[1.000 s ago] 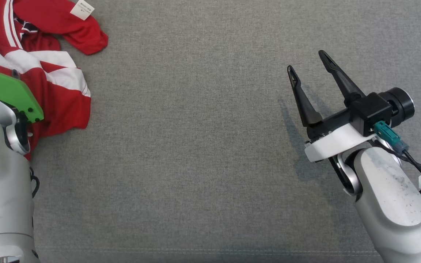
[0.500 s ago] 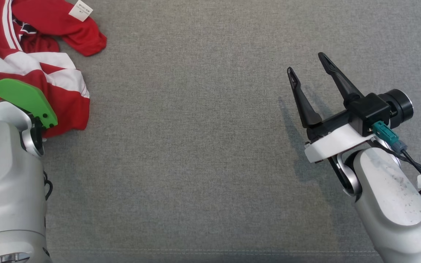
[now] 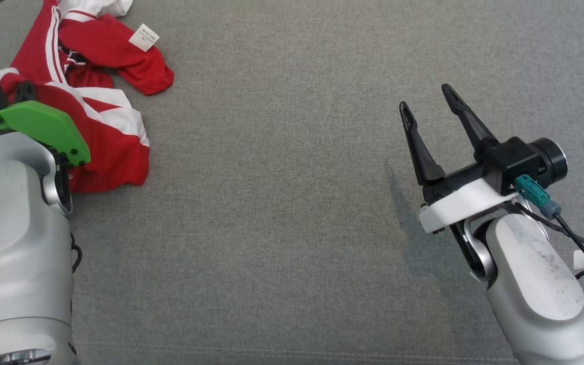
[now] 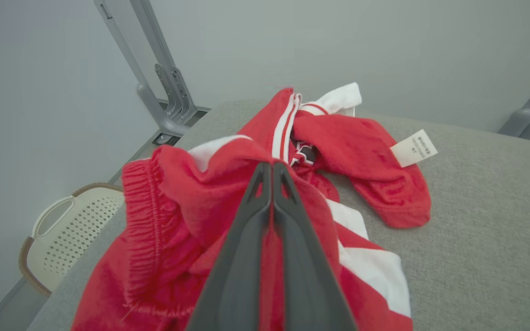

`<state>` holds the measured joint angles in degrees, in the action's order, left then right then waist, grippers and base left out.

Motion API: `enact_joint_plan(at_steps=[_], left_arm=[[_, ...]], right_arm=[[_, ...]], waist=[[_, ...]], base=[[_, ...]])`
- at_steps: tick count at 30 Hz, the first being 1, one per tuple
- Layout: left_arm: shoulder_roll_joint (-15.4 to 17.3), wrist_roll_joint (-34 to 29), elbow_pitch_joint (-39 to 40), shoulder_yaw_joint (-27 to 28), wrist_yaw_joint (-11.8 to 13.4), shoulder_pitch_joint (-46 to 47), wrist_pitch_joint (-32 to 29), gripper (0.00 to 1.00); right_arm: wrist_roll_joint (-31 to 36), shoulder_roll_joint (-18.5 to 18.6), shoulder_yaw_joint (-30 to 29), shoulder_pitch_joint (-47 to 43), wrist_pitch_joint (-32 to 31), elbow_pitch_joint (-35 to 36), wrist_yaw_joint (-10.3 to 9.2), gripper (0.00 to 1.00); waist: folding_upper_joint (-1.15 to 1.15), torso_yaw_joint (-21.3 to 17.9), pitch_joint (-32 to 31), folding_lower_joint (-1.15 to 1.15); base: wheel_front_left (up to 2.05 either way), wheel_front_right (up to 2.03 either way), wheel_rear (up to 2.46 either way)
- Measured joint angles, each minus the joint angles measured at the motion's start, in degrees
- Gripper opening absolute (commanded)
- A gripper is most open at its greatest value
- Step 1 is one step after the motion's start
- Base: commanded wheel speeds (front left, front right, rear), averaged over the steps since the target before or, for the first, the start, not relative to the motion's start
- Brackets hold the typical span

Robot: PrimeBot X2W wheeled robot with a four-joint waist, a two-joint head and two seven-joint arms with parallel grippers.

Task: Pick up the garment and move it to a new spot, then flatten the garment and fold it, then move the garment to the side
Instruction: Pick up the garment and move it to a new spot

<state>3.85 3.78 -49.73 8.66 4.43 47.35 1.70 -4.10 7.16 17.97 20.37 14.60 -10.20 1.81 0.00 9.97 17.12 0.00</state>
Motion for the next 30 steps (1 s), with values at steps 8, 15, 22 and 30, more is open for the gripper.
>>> enact_joint_plan(at_steps=[8, 15, 22, 30], left_arm=[[-0.9, 0.0, 2.3, -2.2, -3.0, 0.0, 5.0, 0.00], [-1.7, 0.0, 5.5, -4.9, -5.6, 0.0, 8.8, 0.00], [-2.8, 0.6, 8.5, -7.3, -7.5, 0.0, 10.0, 0.00], [-2.8, 1.0, 10.0, -11.0, -8.9, -0.4, 9.9, 0.00]], right_arm=[[-0.7, -0.5, -0.6, -1.7, 0.0, -0.5, -0.42, 1.00], [-1.7, -1.5, -0.9, -3.7, 0.0, -0.8, -0.98, 1.00], [-2.0, -1.7, -1.4, -5.7, 0.0, -1.0, -1.46, 1.00], [-2.3, -1.9, -2.1, -7.2, 0.0, -0.9, -2.25, 1.00]], waist=[[0.00, 0.4, -3.6, 0.00], [0.00, -0.4, -6.9, 0.00], [0.00, -3.3, -9.2, 0.00], [0.00, -7.5, -11.0, 0.00]], base=[[0.00, 0.00, 0.00], [0.00, 0.00, 0.00], [0.00, 0.00, 0.00], [0.00, 0.00, 0.00]])
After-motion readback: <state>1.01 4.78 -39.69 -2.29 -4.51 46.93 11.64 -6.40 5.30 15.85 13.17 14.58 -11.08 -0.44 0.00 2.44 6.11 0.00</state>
